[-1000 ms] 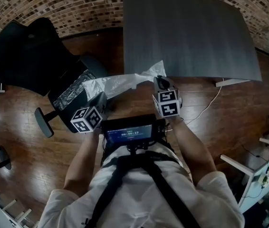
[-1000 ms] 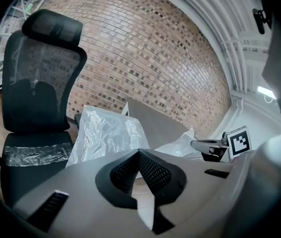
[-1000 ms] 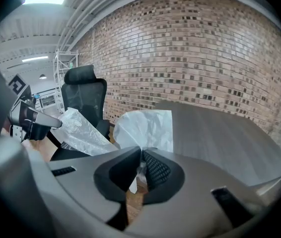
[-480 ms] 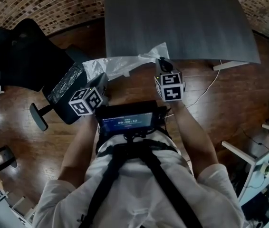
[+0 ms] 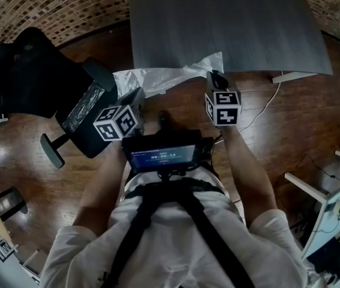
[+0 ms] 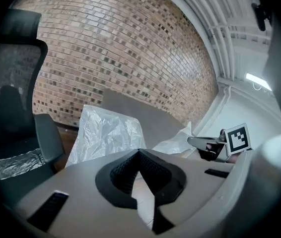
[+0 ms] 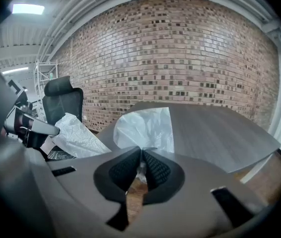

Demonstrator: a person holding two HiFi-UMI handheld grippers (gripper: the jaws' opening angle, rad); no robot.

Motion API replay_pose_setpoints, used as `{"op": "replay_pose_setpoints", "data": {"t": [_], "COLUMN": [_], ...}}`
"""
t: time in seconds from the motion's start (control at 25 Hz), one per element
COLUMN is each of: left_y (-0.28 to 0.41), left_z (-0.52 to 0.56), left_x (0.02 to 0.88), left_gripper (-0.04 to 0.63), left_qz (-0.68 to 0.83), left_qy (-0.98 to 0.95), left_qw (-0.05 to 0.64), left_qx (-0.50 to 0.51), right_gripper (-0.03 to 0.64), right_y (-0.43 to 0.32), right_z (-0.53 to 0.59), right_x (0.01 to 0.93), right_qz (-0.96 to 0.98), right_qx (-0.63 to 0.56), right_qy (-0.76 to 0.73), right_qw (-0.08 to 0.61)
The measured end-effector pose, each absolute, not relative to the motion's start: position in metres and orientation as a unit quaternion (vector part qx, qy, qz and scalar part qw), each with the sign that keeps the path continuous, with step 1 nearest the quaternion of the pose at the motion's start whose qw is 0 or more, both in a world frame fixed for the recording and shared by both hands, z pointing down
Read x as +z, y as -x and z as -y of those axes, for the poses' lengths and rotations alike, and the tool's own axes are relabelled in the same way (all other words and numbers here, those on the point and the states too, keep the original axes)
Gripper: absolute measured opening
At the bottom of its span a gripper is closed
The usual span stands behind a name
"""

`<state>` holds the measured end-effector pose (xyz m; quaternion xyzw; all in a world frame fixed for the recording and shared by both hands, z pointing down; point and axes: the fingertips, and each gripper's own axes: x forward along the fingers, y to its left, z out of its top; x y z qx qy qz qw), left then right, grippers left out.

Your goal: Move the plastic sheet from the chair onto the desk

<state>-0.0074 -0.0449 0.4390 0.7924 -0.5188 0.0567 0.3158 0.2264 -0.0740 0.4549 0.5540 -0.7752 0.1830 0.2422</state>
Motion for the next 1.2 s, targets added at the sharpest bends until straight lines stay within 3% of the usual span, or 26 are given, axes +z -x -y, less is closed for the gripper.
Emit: {"op": "replay_pose_setpoints", "data": {"t": [0.64,1.2], "left_y": [-0.014,-0.072], "left_z": [0.138,0.183], "left_x": [0.46,0.482], "left_gripper": [0.0,0.0], "left_qz": [0.441,0.447], "left_qy": [-0.828,-0.818], "left_qw": [0.336,0.345], "left_qx": [0.083,0.109], "right_gripper": [0.005,0.005], "right_y": [-0.27,-0.356], "right_z": [0.134,0.175], "right_x": [0.45,0.488], "right_qz": [0.705,0.679], "right_qx": [0.188,0.215], "right_qy": [-0.63,-0.634], "right_qw": [0.264,0.301]}}
